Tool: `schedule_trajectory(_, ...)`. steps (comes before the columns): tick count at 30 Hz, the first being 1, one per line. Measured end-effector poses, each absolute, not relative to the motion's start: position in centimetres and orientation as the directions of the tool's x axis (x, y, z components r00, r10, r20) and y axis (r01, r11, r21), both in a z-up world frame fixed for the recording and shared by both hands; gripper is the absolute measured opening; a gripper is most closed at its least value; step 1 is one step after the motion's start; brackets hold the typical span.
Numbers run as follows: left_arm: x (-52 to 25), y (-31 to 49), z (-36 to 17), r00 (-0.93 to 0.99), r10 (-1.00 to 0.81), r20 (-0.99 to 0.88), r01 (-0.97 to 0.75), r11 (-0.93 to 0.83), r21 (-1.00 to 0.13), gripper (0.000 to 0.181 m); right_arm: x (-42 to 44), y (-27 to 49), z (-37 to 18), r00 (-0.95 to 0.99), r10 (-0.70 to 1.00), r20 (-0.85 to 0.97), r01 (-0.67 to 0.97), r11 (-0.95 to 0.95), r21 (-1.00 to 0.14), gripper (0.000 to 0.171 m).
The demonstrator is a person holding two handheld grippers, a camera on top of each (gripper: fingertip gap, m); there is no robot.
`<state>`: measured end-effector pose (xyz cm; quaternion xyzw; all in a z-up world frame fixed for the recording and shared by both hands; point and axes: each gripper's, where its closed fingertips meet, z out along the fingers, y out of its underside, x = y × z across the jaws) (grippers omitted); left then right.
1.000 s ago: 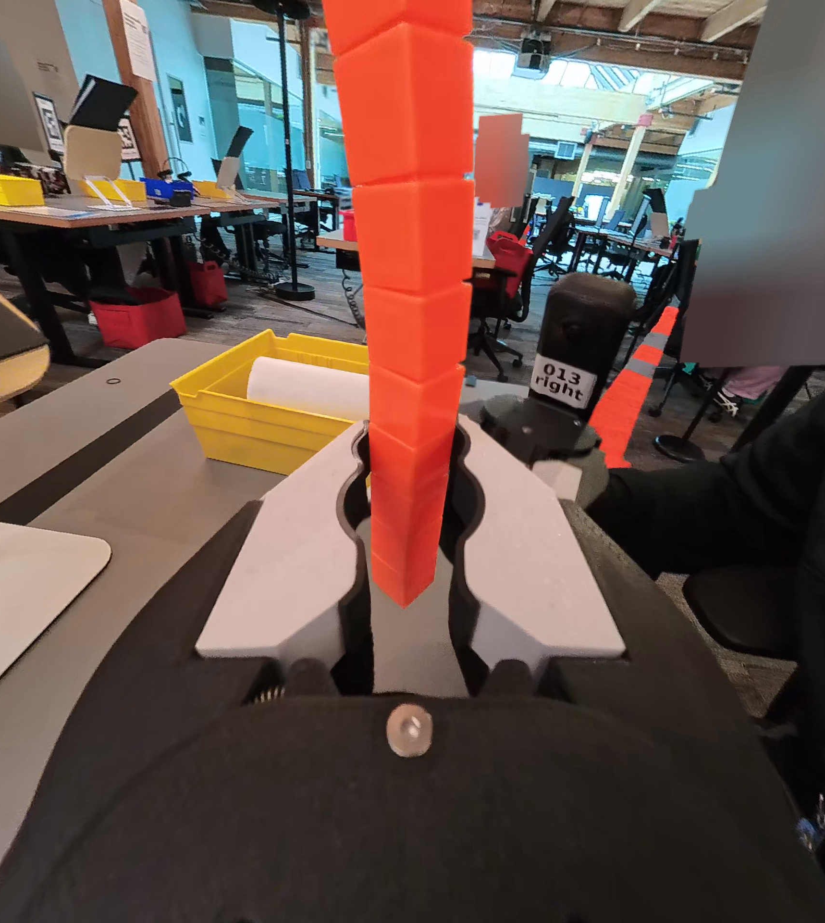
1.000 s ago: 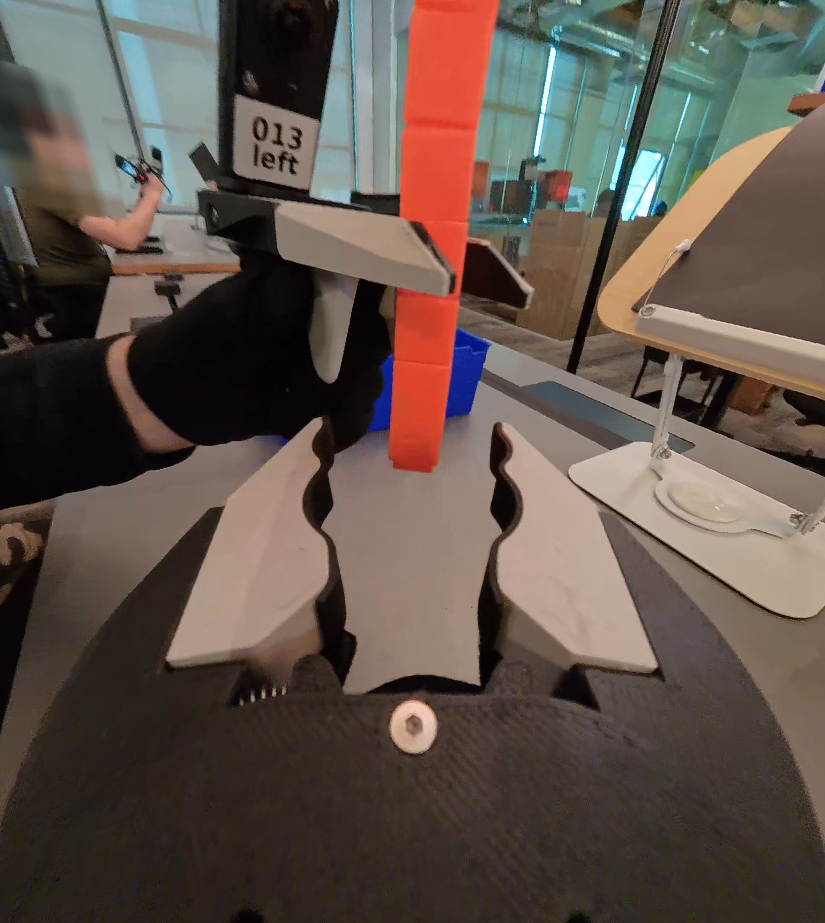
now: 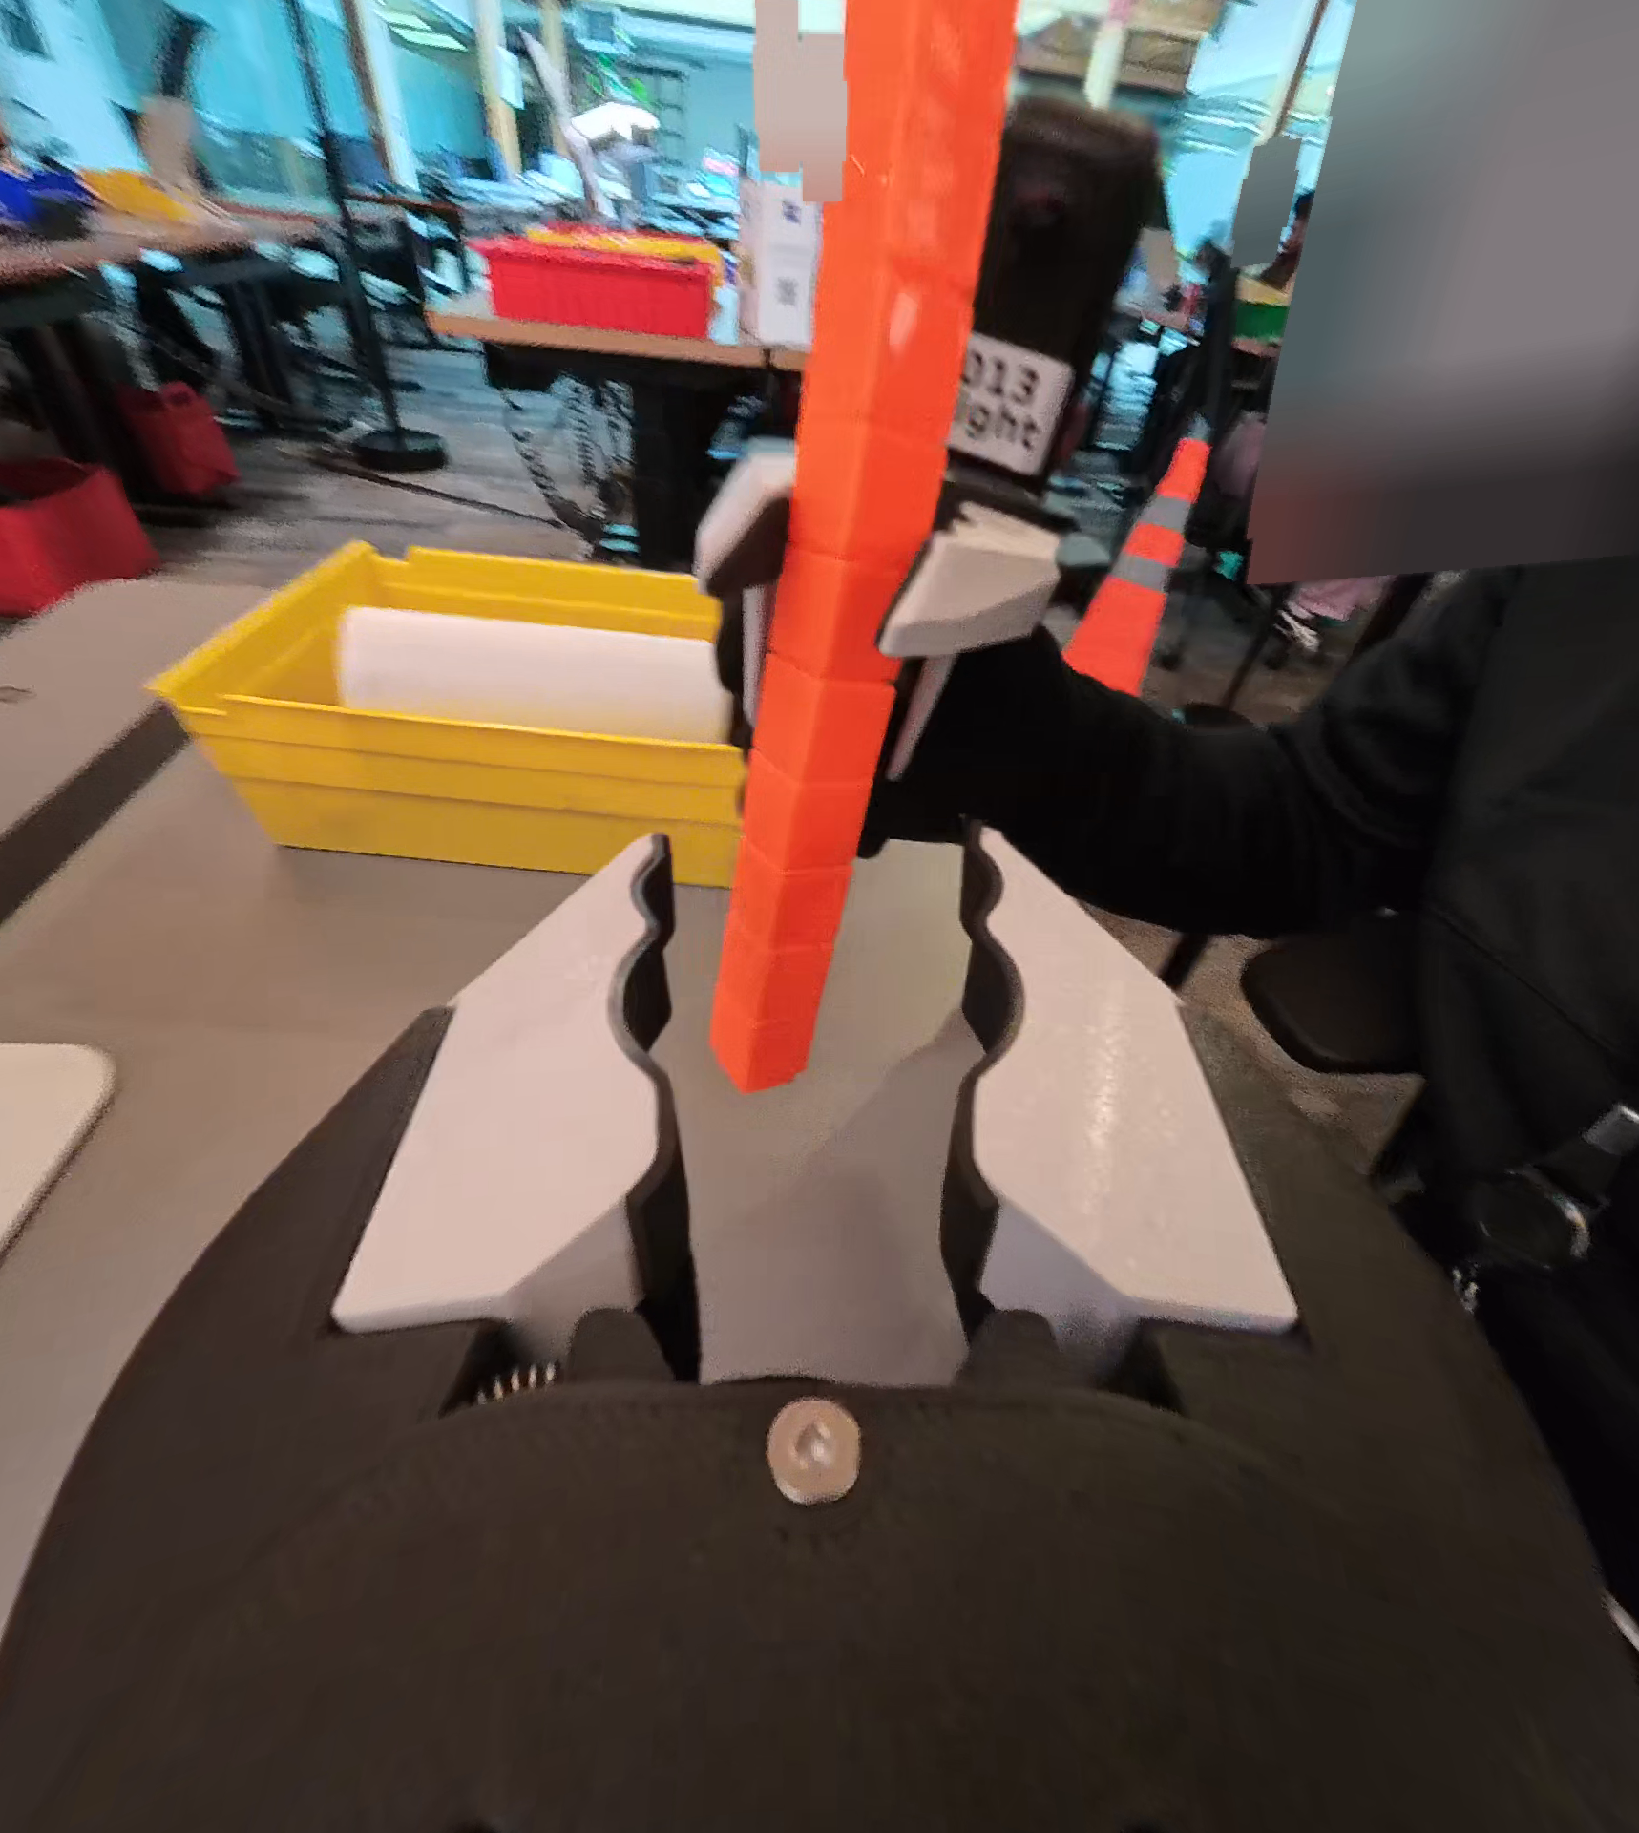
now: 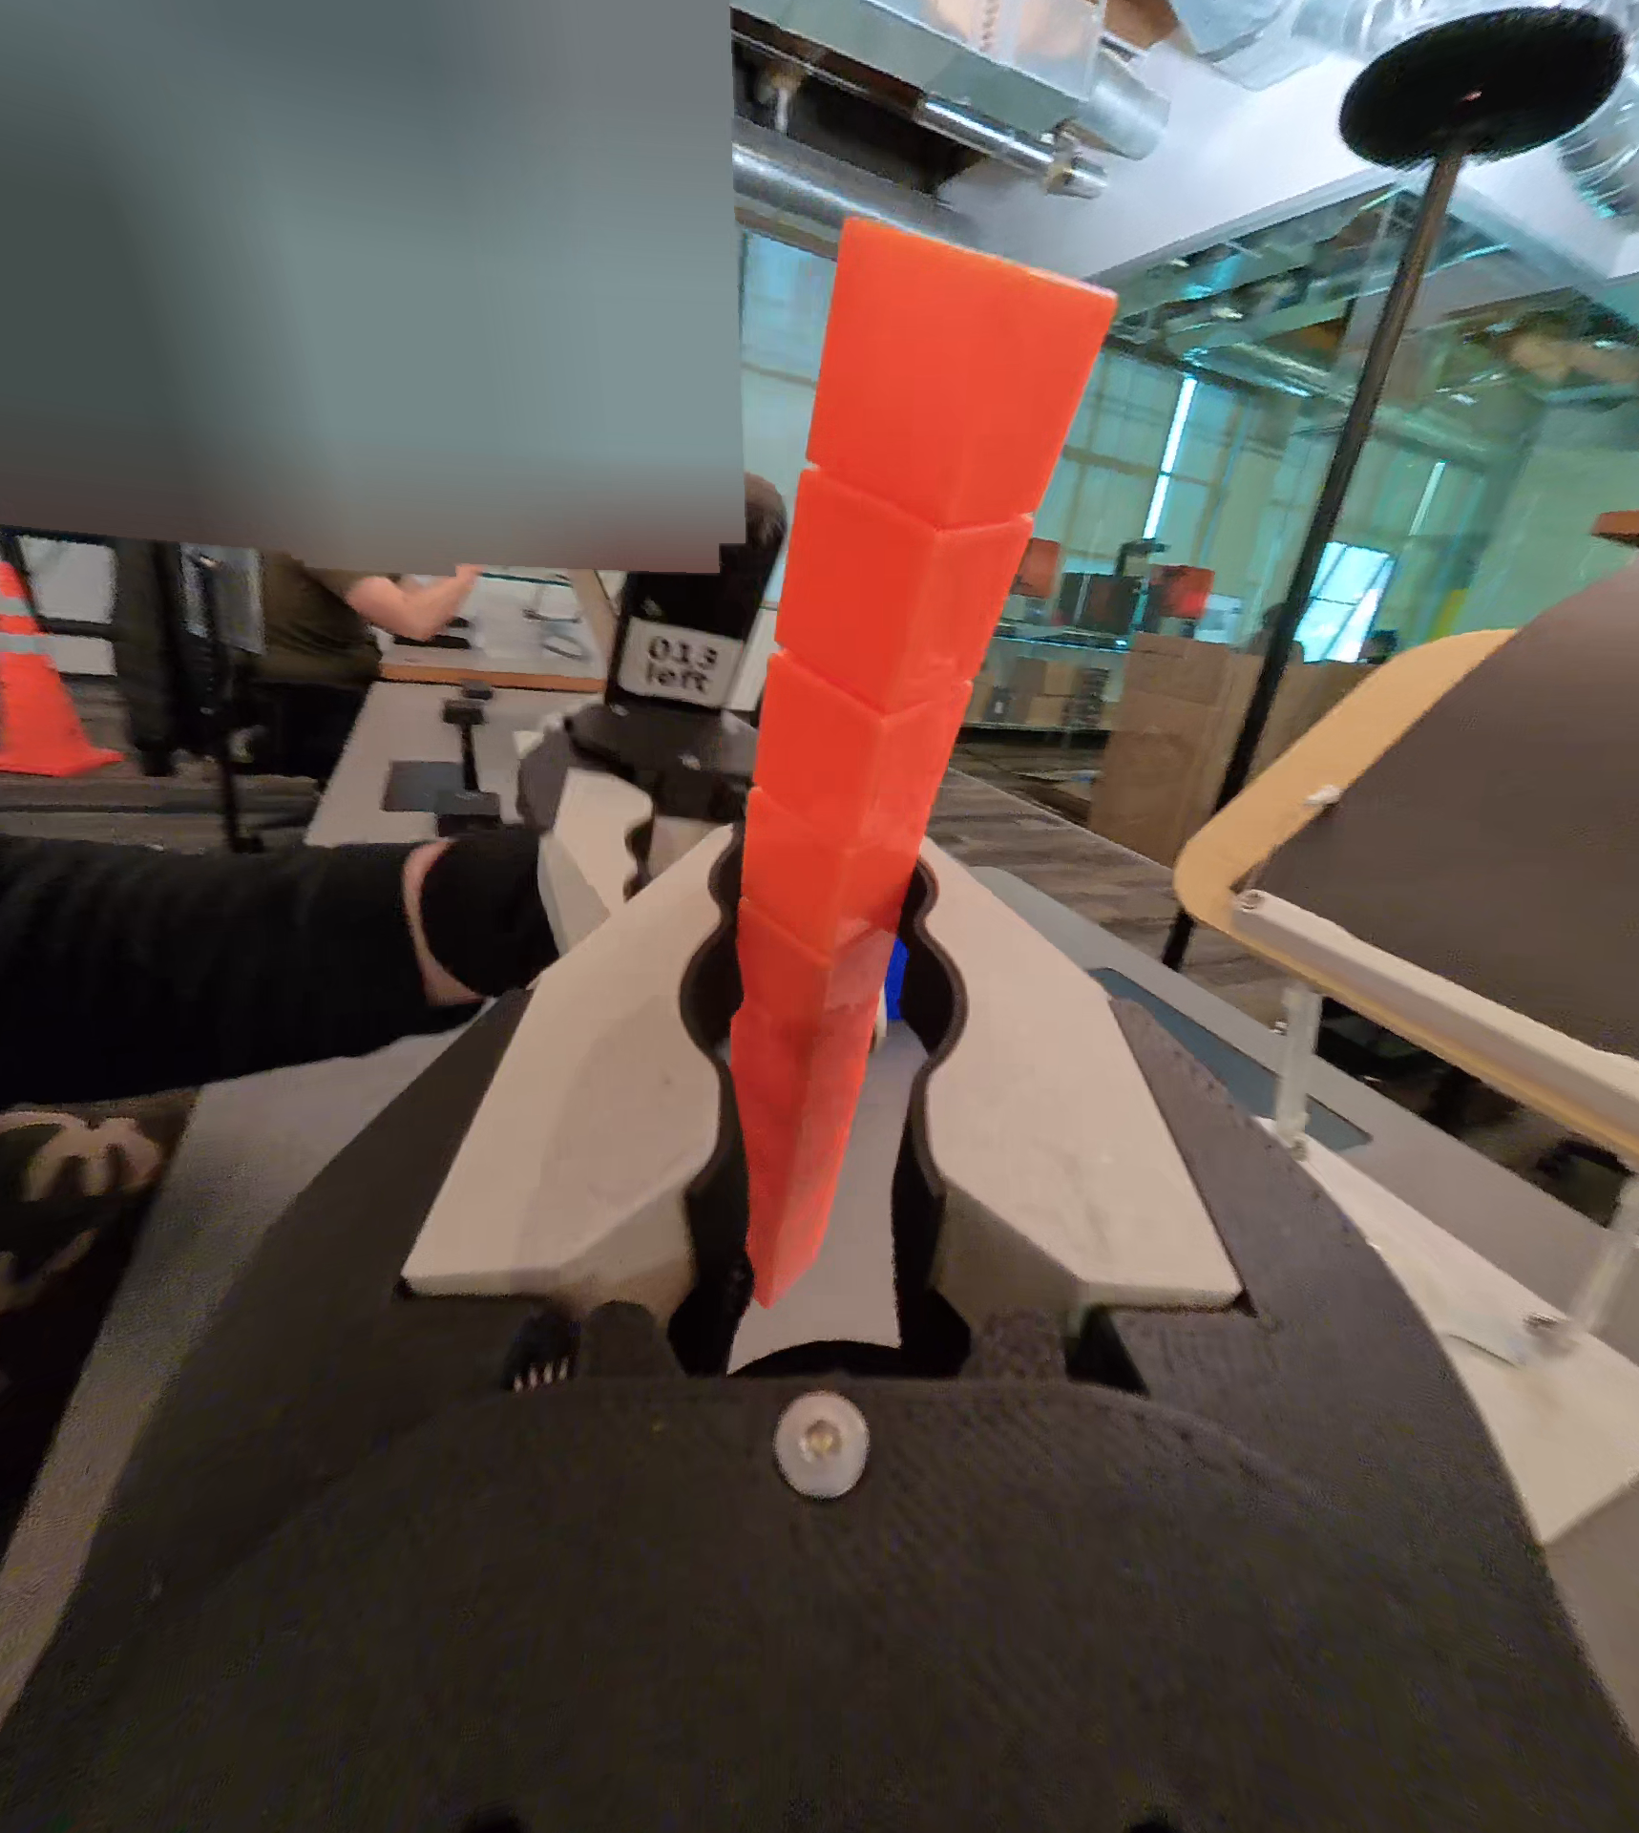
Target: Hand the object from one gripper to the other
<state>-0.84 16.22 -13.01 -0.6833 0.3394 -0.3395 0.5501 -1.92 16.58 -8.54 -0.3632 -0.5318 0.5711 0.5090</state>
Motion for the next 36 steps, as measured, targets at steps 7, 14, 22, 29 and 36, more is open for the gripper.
schedule_trajectory(7,-0.7,15.7,-6.2,0.632,-0.773,-0.062,-0.102,-0.004,-0.995,0.075,-2.9,16.9,-10.5,-0.108,0.958,0.266,-0.125,0.252,-0.96,0.026)
schedule_trajectory(14,3.0,16.3,-7.6,0.562,-0.811,-0.161,-0.291,-0.012,-0.957,0.055,-3.9,14.4,-12.2,-0.203,0.944,0.258,-0.121,0.238,-0.964,0.026)
schedule_trajectory(22,3.5,16.3,-8.8,0.53,-0.838,-0.127,-0.292,-0.04,-0.955,0.026,-4.0,13.5,-13.4,-0.258,0.941,0.217,-0.11,0.195,-0.975,0.029)
schedule_trajectory(29,1.7,16.8,-9.8,0.545,-0.807,-0.226,-0.433,-0.04,-0.901,0.025,-0.7,14.3,-15.5,-0.291,0.902,0.318,0.027,0.34,-0.94,0.038)
schedule_trajectory(36,1.1,17.6,-13.9,0.454,-0.778,-0.435,-0.729,-0.044,-0.683,0.025,2.0,14.6,-9.6,-0.151,0.697,0.701,0.018,0.711,-0.703,0.022)
